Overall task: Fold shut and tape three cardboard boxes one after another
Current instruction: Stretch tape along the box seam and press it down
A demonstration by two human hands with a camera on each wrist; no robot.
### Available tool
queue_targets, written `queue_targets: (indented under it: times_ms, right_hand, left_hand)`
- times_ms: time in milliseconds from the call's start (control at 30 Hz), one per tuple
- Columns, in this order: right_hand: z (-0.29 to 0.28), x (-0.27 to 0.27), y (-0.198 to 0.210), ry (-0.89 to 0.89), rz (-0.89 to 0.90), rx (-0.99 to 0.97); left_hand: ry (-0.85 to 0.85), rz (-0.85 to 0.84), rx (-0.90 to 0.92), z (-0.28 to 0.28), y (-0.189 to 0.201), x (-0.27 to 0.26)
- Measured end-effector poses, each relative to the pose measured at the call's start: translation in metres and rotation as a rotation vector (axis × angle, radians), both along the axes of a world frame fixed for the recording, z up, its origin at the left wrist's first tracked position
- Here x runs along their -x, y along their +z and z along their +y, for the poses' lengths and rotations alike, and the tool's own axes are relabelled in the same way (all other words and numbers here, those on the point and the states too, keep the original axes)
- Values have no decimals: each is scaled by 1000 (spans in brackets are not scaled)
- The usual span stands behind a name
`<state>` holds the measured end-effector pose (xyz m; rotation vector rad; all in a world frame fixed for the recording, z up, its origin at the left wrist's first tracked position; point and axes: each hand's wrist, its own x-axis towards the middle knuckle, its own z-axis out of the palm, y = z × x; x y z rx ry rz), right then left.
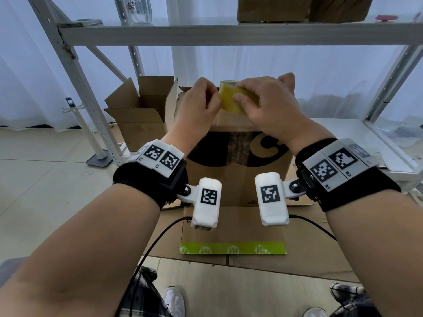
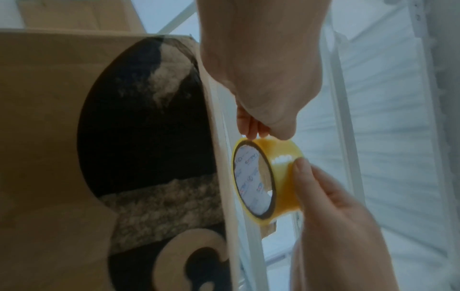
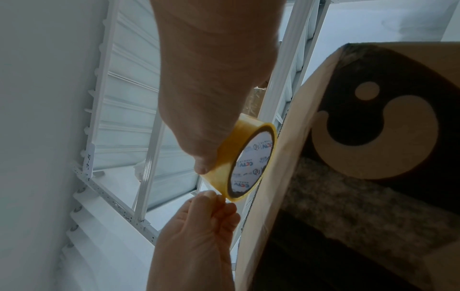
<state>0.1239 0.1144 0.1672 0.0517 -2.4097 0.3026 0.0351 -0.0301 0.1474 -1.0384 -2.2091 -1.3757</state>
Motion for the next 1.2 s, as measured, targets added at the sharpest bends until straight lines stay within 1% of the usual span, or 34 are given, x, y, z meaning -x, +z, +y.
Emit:
queue_targets:
  times_ms: [67, 133, 233, 300, 400, 533, 700, 800, 867, 1033, 1200]
  right_hand:
    - [1, 0, 0, -3, -4, -5]
    - [1, 0, 1, 6, -5, -3]
    - [2, -2, 2, 30, -1, 3]
    - [2, -4, 4, 49, -2, 9]
    - [3, -6, 5, 53, -21, 28]
    - [1, -9, 9, 2, -66, 41]
    - [-11, -12, 30, -73, -108, -37]
    - [-14, -9, 46, -140, -137, -136]
    - [-12, -4, 53, -141, -169, -165]
    - [-13, -1, 61, -107, -313, -36]
    - [-14, 11, 64, 24, -306, 176]
  left_hand:
    - [-106, -153, -85, -3, 2, 0]
    - [-205, -257, -153, -7, 3, -2]
    - [-275, -286, -163, -12, 5, -2]
    - [-290, -285, -151, -15, 6, -1]
    - [-268, -260, -108, -17, 10, 1]
    - [-193, -180, 4, -15, 17, -2]
    - [-118, -146, 67, -17, 35, -1]
    - [-122, -116, 93, -22, 54, -3]
    - [-128, -106, 112, -26, 65, -4]
    - [-91, -117, 170, -35, 66, -5]
    - [-71, -163, 108, -38, 62, 4]
